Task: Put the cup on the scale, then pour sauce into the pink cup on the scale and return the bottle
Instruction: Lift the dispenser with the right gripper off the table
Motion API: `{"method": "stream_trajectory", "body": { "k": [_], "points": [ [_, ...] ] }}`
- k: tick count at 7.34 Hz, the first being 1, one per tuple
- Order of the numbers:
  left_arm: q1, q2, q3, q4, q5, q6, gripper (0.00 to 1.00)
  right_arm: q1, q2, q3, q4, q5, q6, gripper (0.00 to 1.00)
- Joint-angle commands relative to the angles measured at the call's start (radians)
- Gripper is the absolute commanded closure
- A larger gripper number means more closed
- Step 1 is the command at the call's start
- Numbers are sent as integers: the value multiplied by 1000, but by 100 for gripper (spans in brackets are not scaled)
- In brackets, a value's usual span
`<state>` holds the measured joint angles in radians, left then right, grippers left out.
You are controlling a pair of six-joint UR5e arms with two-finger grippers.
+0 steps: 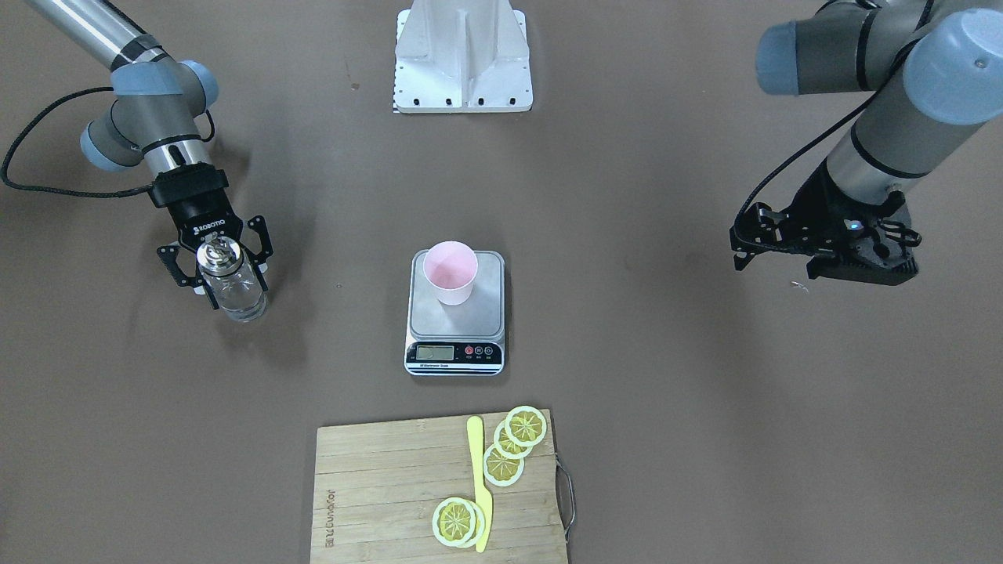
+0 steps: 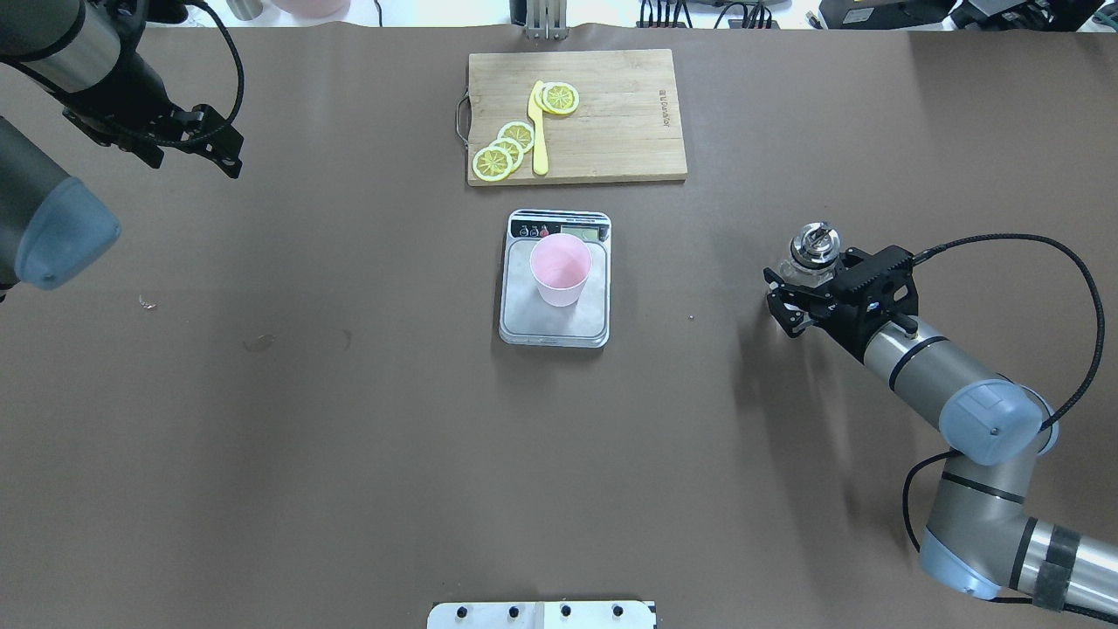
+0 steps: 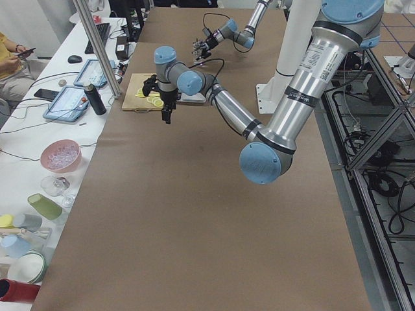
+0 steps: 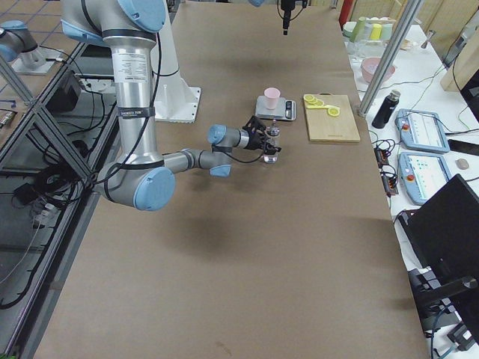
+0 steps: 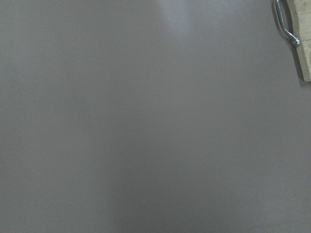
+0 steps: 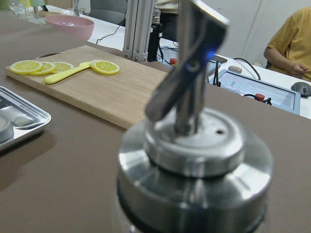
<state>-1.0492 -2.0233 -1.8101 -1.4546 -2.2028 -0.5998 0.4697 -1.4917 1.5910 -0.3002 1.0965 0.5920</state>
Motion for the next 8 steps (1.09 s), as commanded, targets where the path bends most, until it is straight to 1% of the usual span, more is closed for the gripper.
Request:
{"method": "stream_trajectory", "body": {
  "k": [1,2,3,4,5,7,8],
  "points": [
    [0,-2,2,0,0,0,3,13,-7,113,-166,0,-6,77],
    [0,-2,3,0,0,0,3,17,-15,159,-219,5,-8,77],
    [0,0,3,-1,0,0,3,17,-48,241,-311,9,-8,77],
    [0,6,0,-1,0,0,3,17,-58,327,-426,10,-14,77],
    [0,9,0,-1,0,0,3,15,-62,380,-532,3,-41,77],
    [0,11,0,-1,0,2,3,17,-56,444,-669,-1,-142,77],
    [0,12,0,-1,0,17,3,17,-50,478,-756,-6,-159,77]
  ]
}}
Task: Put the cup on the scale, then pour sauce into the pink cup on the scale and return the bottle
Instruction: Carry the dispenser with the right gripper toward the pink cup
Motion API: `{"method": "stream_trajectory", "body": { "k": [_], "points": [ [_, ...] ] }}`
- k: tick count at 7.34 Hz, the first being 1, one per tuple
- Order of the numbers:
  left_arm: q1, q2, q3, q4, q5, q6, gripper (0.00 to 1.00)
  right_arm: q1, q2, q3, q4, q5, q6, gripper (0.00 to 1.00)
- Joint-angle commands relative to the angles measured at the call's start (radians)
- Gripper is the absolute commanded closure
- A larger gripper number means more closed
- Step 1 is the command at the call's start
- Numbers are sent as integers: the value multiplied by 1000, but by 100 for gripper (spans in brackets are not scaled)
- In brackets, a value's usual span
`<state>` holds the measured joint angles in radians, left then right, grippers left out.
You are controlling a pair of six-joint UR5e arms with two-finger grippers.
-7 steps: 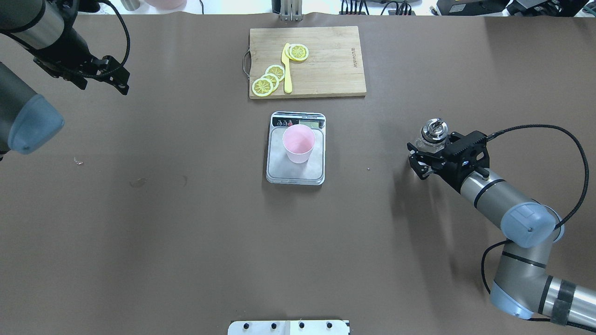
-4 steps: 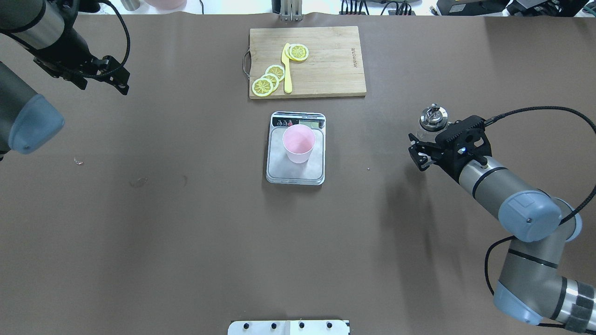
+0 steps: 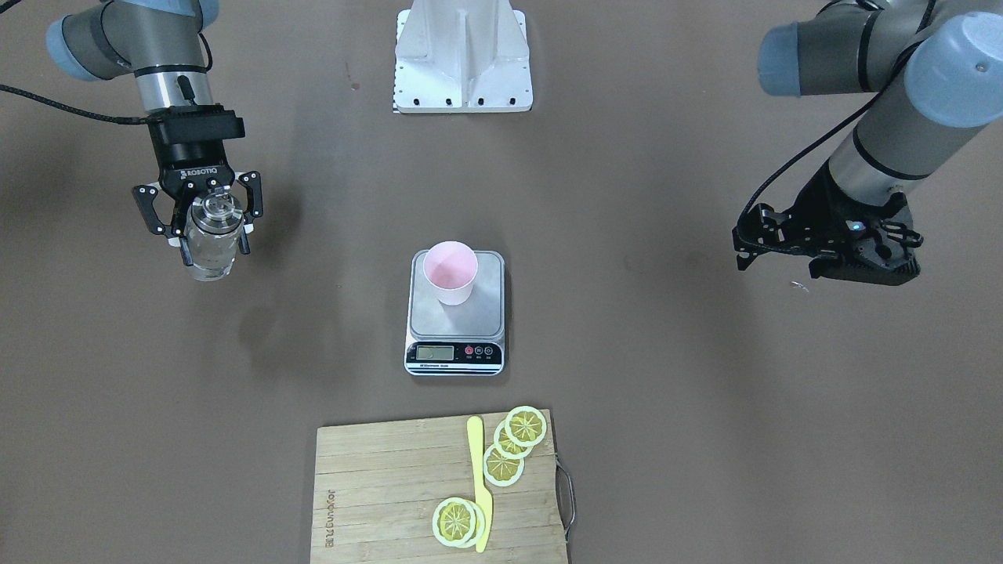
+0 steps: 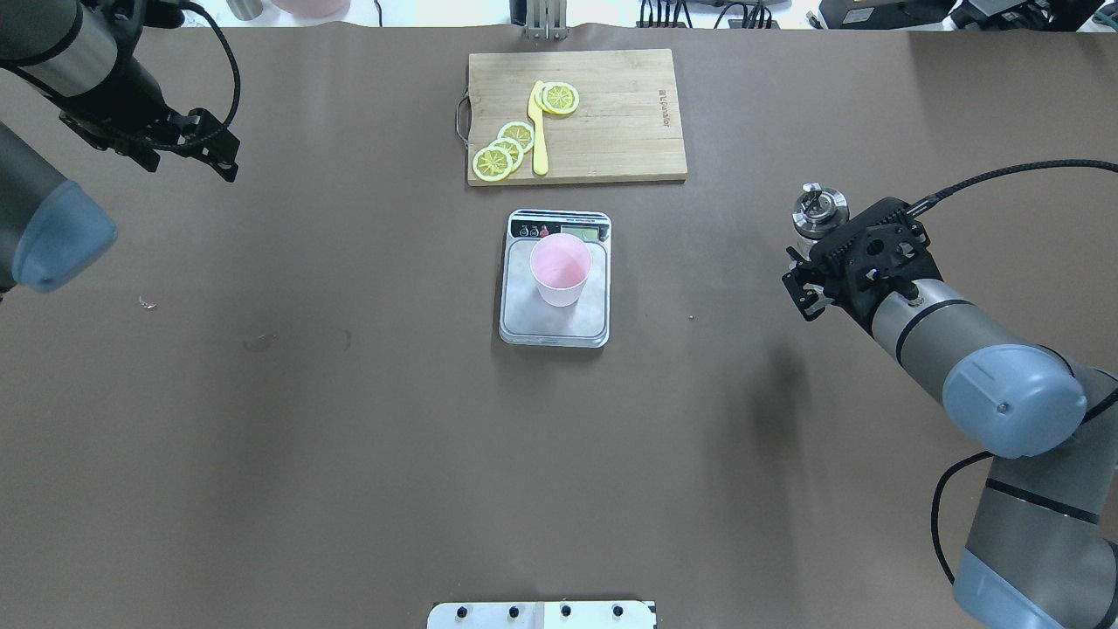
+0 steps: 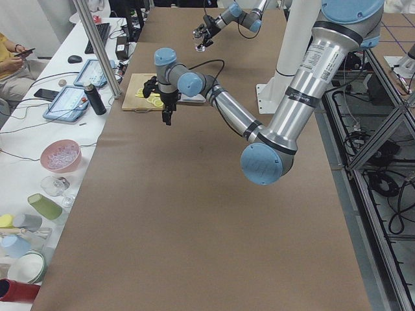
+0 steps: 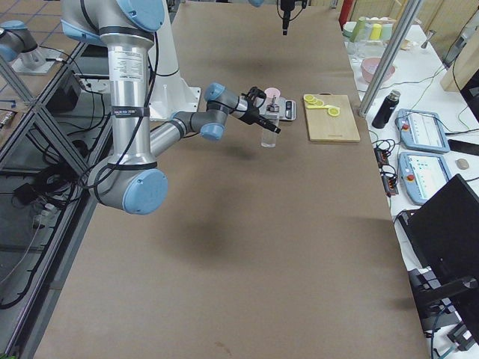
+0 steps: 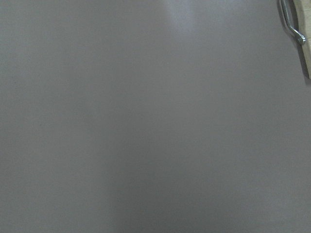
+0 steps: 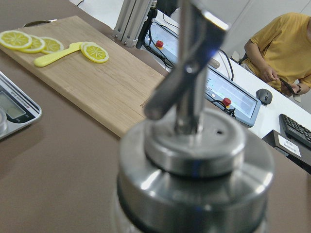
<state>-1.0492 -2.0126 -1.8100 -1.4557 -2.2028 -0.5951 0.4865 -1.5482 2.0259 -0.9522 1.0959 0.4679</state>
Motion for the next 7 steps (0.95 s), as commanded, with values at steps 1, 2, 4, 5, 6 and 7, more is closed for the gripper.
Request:
{"method": "stream_trajectory", "body": {
  "k": [1,2,4,5,6,7],
  "points": [
    [-3,18,-2,-2,0,40,3,-3,25,65,-178,-28,-85,75],
    [-6,23,0,-2,2,69,3,-5,54,66,-230,-34,-109,75],
    [-21,67,0,-2,5,167,3,-17,115,71,-319,-62,-133,75],
    [-32,93,0,-3,5,222,3,-38,141,71,-371,-80,-134,75],
    [-50,119,1,-3,3,285,3,-57,192,70,-442,-109,-143,75],
    [-60,141,3,-5,0,313,3,-66,242,70,-521,-134,-146,75]
  ]
}}
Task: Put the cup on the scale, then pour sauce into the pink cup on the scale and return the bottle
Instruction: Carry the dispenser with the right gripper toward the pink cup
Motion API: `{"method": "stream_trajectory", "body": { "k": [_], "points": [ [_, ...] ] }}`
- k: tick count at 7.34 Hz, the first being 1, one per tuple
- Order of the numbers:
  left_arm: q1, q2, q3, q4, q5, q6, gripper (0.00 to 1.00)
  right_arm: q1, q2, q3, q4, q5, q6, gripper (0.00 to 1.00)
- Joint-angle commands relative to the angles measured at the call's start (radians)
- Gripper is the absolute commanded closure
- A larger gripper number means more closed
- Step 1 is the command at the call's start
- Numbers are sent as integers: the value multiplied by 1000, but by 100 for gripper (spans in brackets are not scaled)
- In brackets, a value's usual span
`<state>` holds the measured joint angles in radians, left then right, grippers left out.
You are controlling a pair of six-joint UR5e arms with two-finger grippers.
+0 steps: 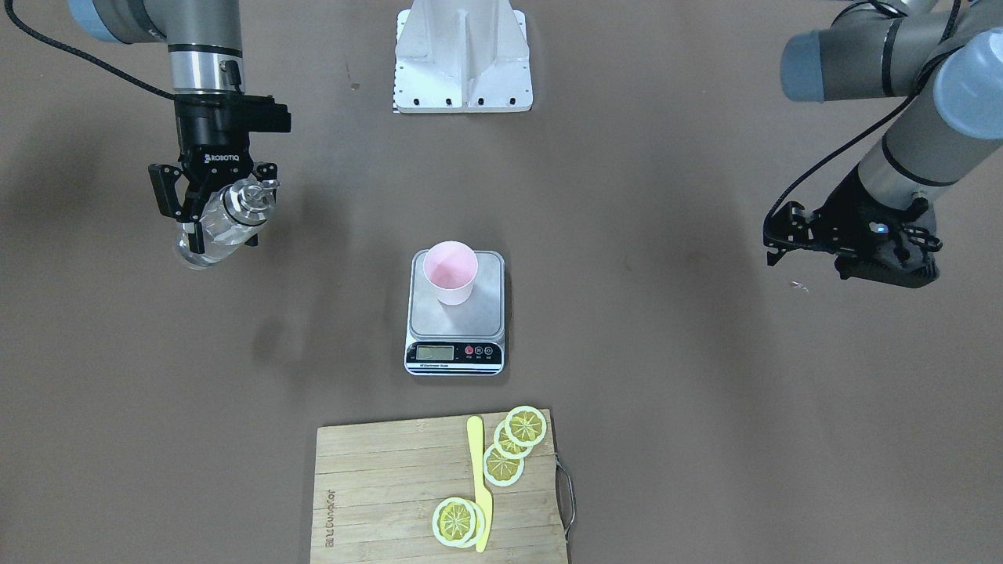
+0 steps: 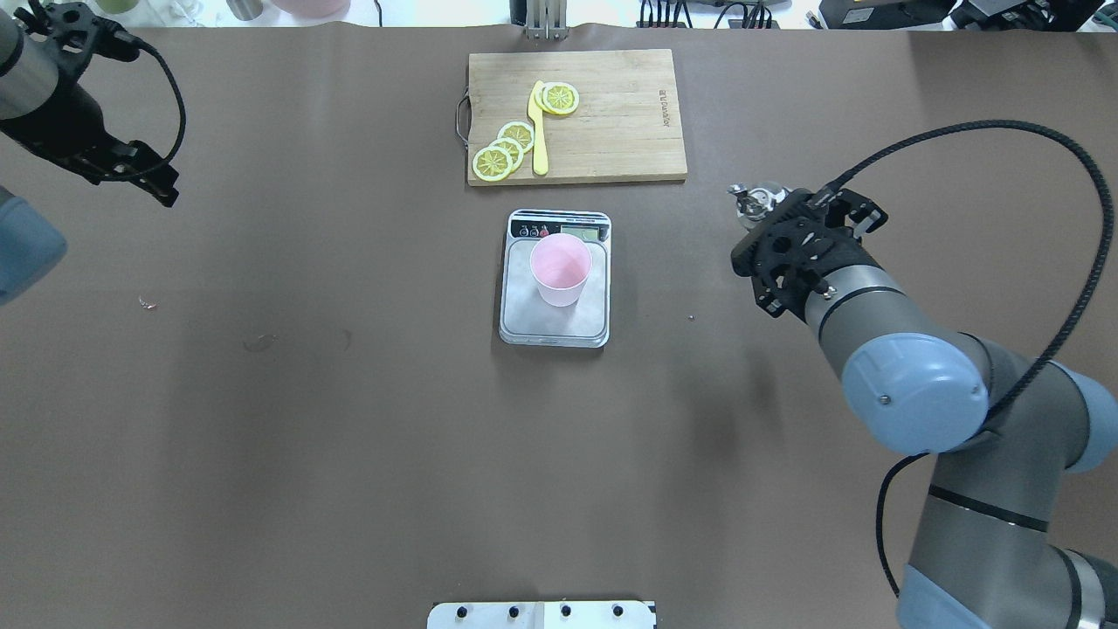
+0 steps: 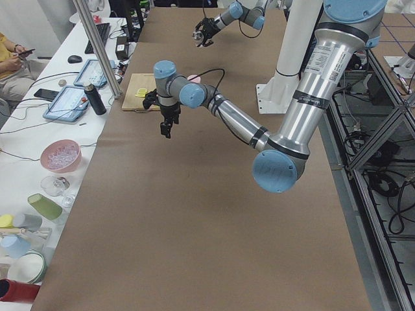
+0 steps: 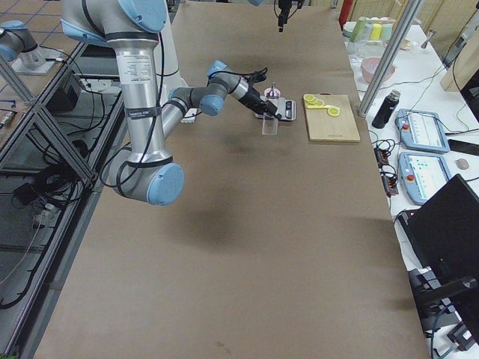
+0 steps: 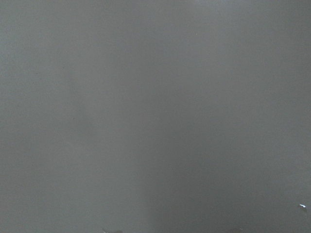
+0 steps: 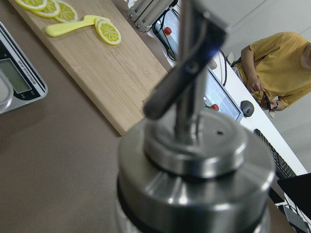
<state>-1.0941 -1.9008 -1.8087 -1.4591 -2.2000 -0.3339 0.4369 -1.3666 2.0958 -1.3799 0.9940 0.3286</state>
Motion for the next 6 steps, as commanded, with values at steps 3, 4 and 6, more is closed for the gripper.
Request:
{"method": "stream_trajectory", "body": {
  "k": [3,4,6],
  "points": [
    [-53,91,6,-4,-9,169,3,-40,104,-5,-201,-64,-75,76],
    [-61,106,5,-9,-9,180,3,-46,136,-7,-275,-80,-82,76],
    [-72,121,6,-12,-9,215,3,-55,190,-13,-355,-112,-101,76]
  ]
}}
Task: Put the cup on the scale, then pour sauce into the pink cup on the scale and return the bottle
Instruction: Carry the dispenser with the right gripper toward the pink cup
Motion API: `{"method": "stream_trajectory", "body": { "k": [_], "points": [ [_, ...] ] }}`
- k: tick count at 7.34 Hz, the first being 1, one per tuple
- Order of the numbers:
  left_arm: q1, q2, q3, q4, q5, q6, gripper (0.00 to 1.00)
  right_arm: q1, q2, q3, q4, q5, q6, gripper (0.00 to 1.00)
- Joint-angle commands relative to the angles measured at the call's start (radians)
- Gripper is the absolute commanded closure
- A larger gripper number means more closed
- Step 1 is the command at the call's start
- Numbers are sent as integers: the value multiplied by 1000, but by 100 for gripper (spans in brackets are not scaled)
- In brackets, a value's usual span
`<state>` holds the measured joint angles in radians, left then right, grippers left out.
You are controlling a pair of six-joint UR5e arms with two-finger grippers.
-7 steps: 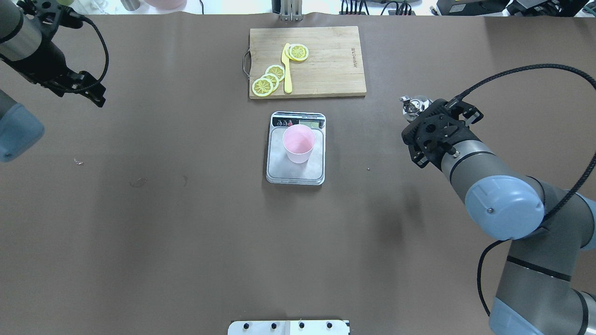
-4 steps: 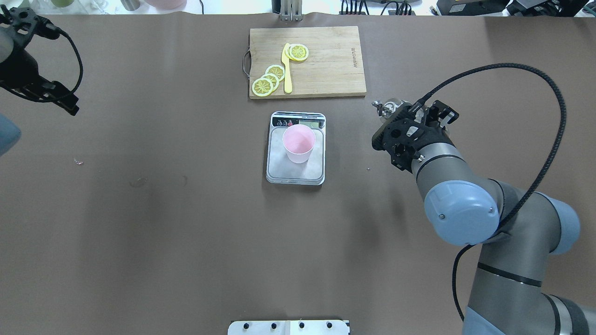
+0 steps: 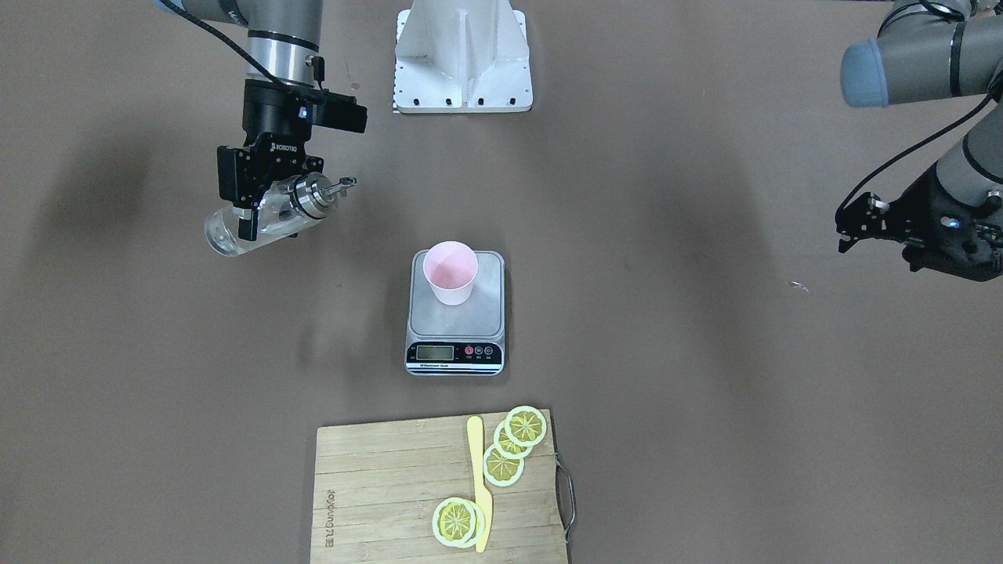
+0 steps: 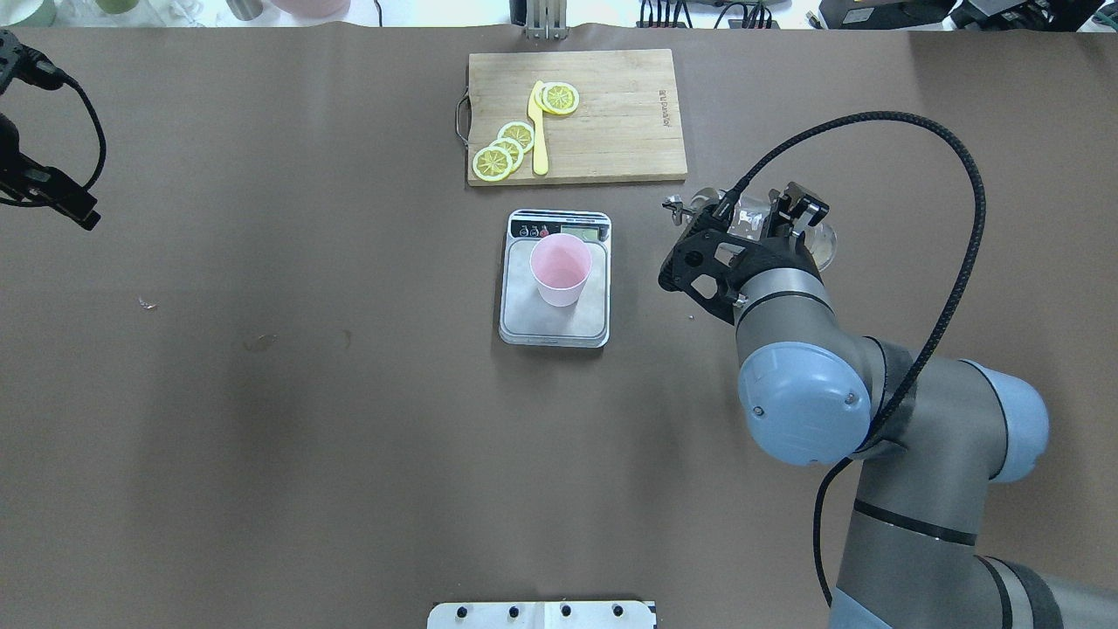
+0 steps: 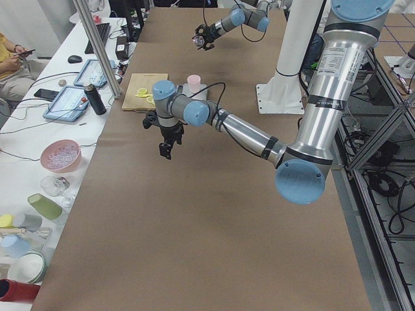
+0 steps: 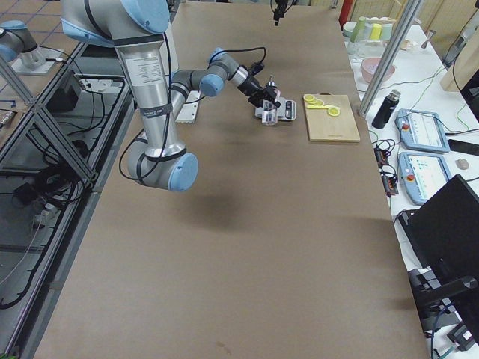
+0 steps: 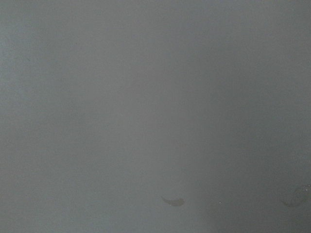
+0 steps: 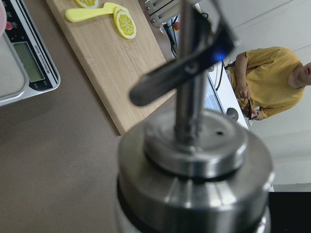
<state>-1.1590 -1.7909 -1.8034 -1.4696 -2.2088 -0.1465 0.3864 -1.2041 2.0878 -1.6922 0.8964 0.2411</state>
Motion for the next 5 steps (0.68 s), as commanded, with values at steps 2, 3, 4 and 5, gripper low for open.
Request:
{"method": "stream_trajectory", "body": {
  "k": [2,3,4,5],
  "points": [
    [-25,21,10,-1,-2,54,3,-4,40,-34,-43,-20,-34,76],
    [-27,37,10,-5,-2,56,3,-4,66,-76,-44,-40,-39,76],
    [-28,45,10,-11,-2,56,3,-4,78,-104,-43,-56,-43,76],
    [-31,51,15,-11,-2,102,3,-1,80,-109,-44,-56,-45,76]
  ]
}}
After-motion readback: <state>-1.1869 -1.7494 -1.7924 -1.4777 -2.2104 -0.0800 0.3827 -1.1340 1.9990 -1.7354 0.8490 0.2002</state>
